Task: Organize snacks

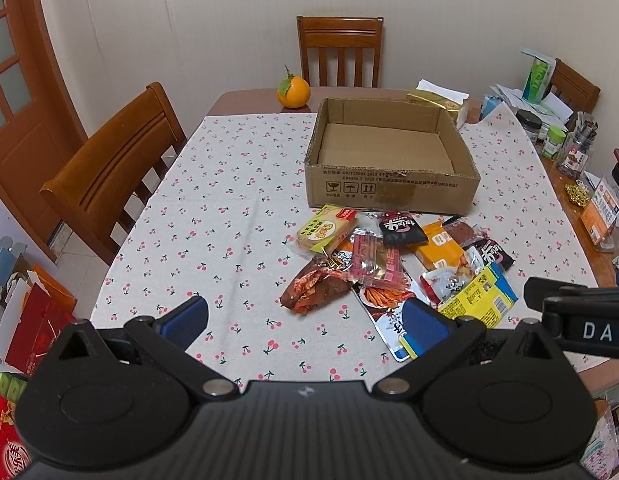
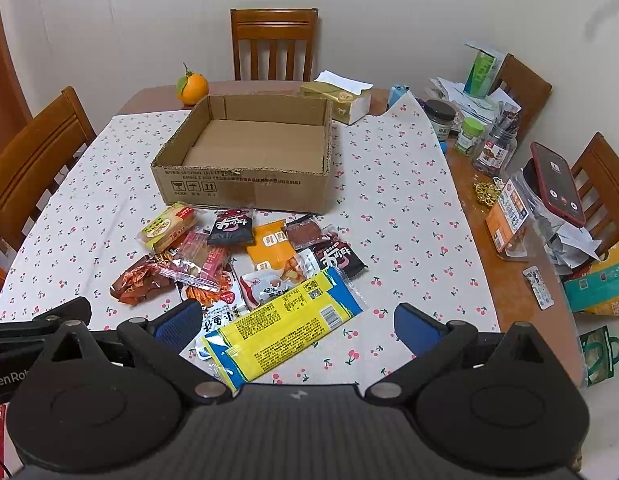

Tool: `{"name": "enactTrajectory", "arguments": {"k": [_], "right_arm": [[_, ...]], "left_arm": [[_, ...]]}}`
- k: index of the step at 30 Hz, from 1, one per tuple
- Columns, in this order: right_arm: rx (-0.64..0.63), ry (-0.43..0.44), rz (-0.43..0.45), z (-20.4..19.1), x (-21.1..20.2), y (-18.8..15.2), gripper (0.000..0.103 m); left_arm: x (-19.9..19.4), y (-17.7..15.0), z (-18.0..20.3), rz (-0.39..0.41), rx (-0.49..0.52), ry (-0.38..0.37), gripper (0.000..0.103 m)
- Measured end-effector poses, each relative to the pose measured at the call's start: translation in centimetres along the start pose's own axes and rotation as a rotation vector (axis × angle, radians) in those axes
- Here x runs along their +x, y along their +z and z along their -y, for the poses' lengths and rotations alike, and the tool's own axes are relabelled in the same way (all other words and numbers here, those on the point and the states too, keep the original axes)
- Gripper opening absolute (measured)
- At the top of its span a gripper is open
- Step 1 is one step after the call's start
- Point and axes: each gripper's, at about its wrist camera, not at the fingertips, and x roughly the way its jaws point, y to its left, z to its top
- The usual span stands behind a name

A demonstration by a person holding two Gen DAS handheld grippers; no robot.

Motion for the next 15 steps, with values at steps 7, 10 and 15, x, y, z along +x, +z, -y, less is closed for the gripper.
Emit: {"name": "enactTrajectory", "arguments": {"k": [7,10,15], "right_arm": [[-0.011,0.016,0.007,0.29,0.07,-0.04,0.103],[-0.016,0.024,0.008,0.41,0.00,-0.10,0.103],[-0.023,0.037,0.012,0.83,-0.24,-0.31,0.103]], "left_arm": [[-0.21,-0.25,0.04,0.002,-0.009,0.005,0.102],[-0.37,-0.33,0.20,0.004,-0.009,0.008,0.102],[-0.67,-0.61,0.52,0.008,-0.013,0.010,0.102]]}}
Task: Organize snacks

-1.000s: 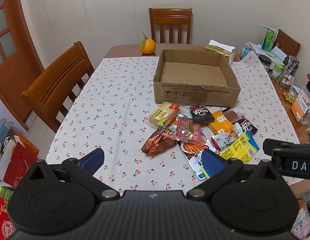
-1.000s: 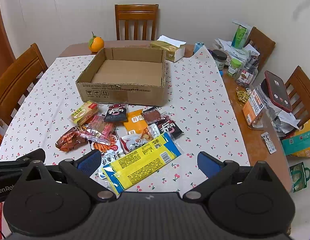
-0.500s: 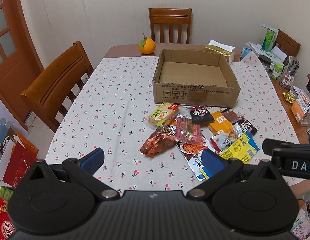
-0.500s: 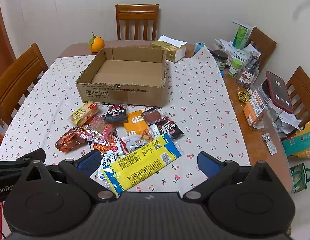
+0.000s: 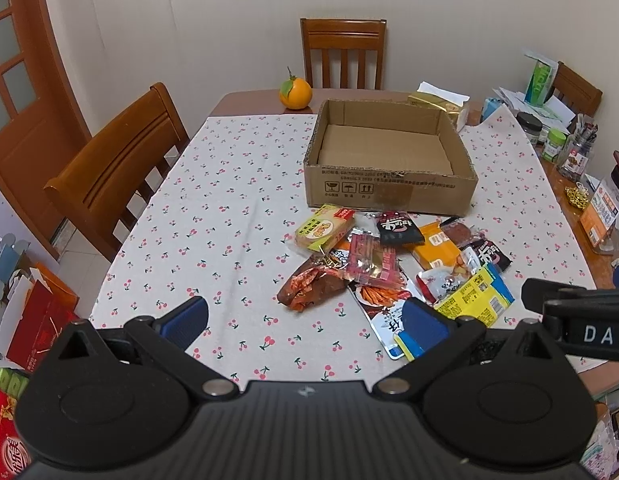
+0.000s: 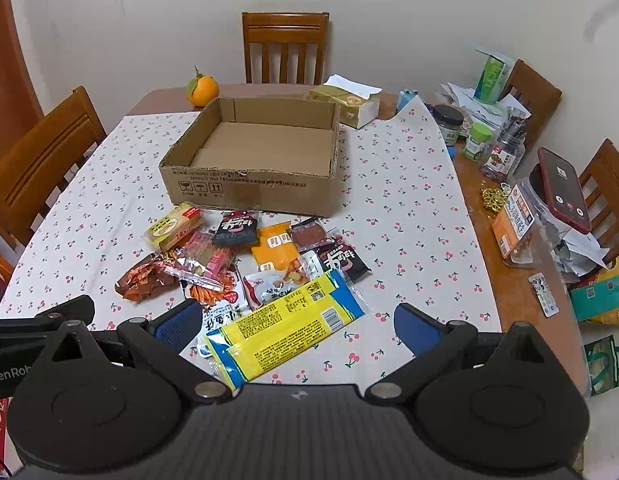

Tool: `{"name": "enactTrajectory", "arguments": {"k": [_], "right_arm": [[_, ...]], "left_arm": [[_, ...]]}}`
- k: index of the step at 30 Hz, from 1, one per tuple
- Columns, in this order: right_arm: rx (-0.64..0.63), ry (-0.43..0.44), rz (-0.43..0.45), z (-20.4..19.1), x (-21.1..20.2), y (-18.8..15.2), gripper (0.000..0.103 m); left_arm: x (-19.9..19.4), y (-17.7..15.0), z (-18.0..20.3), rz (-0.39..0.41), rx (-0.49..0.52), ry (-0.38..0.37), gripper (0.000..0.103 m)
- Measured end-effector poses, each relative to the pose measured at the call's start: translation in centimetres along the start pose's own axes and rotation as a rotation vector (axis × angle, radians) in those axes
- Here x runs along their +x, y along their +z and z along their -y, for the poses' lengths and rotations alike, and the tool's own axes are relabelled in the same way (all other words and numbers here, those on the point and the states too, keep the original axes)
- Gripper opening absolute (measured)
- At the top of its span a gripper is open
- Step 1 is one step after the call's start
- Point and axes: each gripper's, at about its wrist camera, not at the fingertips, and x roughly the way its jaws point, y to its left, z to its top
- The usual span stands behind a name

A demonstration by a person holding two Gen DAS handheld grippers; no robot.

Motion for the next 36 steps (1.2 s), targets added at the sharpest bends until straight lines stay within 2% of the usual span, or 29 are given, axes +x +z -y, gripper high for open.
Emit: {"name": "enactTrajectory", "arguments": {"k": [15,22,36], "right_arm": [[-0.020,0.032,0.013,0.2,-0.6,-0.3,0.103],[-0.009,0.005,0.019,-0.3,-0.4,-0.2,0.103],[0.040,-0.058,0.013,-2.5,1.1,0.9,0.103]], "left_arm": [[-0.5,0.0,0.2,0.001,0.018,0.006,0.102],[0.4,0.3,-0.3,0.005,0.061,-0.028,0.102],[3.7,2.1,-2.5,0.006,0.150,-0.144,0.102]]}}
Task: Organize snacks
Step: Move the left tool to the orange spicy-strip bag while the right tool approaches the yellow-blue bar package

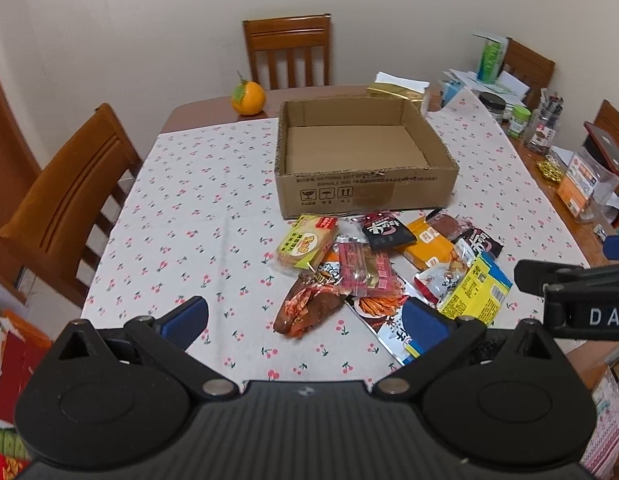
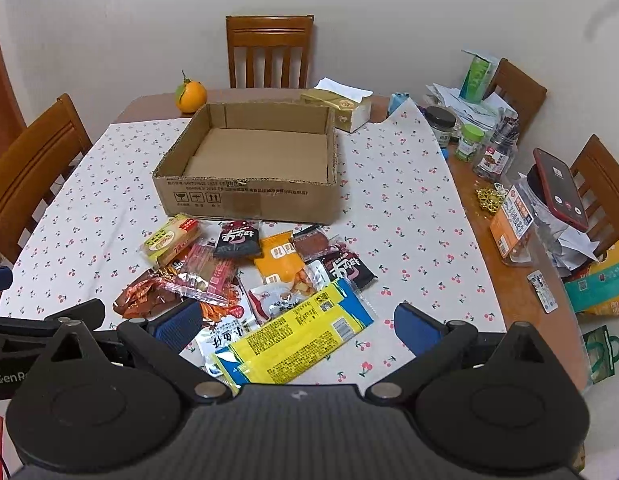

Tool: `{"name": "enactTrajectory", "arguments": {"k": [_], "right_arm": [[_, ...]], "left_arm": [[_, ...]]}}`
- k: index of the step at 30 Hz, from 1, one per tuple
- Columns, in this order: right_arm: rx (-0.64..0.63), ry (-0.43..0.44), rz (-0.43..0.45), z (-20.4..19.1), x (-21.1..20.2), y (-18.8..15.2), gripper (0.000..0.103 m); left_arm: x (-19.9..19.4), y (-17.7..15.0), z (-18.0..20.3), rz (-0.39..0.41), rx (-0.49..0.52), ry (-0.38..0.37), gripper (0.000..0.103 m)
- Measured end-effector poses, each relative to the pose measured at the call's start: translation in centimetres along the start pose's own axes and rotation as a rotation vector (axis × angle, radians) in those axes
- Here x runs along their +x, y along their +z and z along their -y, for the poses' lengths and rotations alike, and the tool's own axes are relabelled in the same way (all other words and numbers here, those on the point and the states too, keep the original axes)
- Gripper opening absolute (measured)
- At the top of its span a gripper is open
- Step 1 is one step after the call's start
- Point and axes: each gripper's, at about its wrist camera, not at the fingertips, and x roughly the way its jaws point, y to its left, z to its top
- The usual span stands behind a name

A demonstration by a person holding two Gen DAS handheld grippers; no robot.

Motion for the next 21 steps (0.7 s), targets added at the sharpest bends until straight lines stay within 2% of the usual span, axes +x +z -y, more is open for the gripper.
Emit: {"name": "enactTrajectory", "arguments": {"k": [9,14,21], "right_arm": [[0.032,-0.070,-0.005,0.7,2.8,-0.4,0.103],[0.086,-0.101,-0.060,2.0,6.0,-2.0,0.103],[0.178,-0.103,-0.150,1.9,11.1,-3.8,0.103]], "left_arm": [[2.6,-0.3,-2.2,0.074,0.062,-0.046,0.102],[5.3,-0.8,-2.9,0.005,0.109,-0.055,0.102],[7.8,-1.8,-3.5,-0.012,0.161,-0.101,0.102]]}}
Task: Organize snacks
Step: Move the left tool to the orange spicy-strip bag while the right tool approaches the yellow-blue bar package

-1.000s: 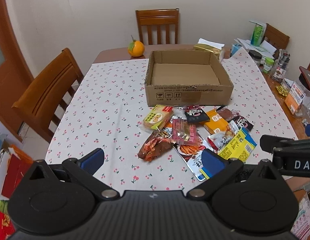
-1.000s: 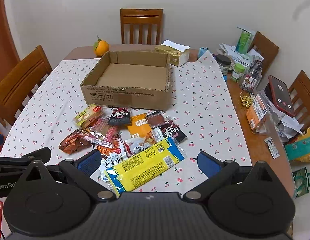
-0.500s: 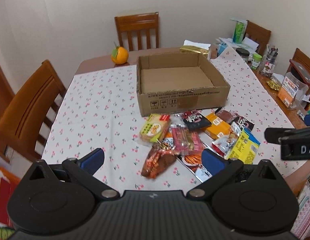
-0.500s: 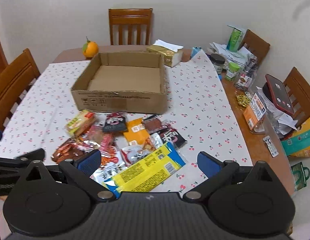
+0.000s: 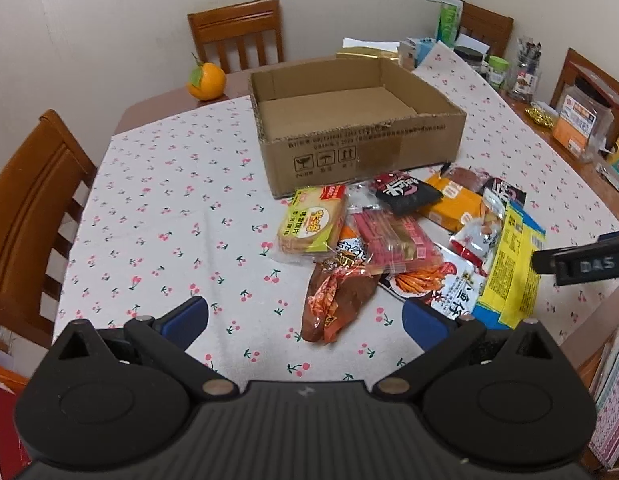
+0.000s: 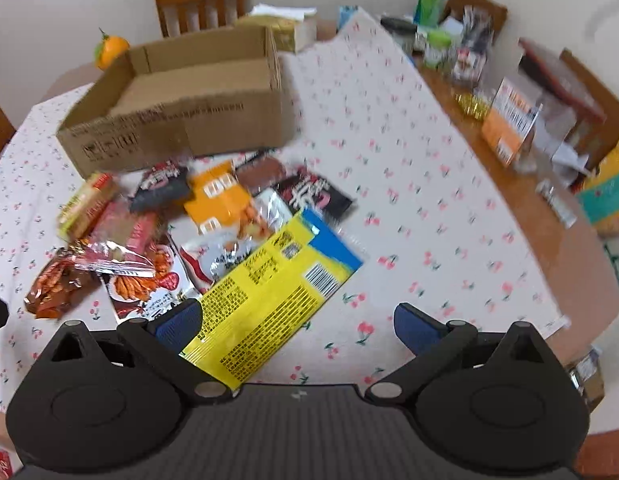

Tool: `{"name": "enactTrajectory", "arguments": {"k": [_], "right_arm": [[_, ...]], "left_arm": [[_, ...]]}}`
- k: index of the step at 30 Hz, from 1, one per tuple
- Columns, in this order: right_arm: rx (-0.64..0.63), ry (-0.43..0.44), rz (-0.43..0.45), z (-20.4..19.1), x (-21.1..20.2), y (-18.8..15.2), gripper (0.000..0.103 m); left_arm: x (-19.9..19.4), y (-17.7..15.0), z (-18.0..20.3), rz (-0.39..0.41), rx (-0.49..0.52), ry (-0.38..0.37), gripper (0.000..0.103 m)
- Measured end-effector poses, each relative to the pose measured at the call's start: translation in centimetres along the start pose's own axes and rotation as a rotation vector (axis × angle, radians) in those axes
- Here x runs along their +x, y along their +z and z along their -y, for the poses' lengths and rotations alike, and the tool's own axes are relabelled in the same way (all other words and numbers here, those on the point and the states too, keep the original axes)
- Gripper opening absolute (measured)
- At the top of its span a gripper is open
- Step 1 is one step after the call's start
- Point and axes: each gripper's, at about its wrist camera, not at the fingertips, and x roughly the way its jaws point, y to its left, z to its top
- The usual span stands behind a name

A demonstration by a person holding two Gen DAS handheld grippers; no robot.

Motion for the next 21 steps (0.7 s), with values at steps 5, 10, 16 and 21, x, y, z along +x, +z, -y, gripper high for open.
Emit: {"name": "enactTrajectory", "arguments": {"k": [5,10,16,21], "right_arm": [[0.034,-0.003,0.002,-1.5,2.6,0.3,0.103],[0.057,-0.032,0.022,-3.4,4.9,0.3,0.103],[0.027,-0.085,0.003,-3.1,5.5,-1.7,0.103],[0.054,-0.030,-0.008,-0.6,5.1,-3.1,0.103]], "left_arm": [[1.2,0.1,-0.8,-0.020,0.014,-0.037,0.102],[2.5,0.1,-0.9,-0.045,0.061,-0.061,0.102],[4.3,-0.1,-0.5,-0.061,0.136,-0.091,0.102],[6.0,-0.1,0.3,-0.056,0.222,-0.103,0.102]]}}
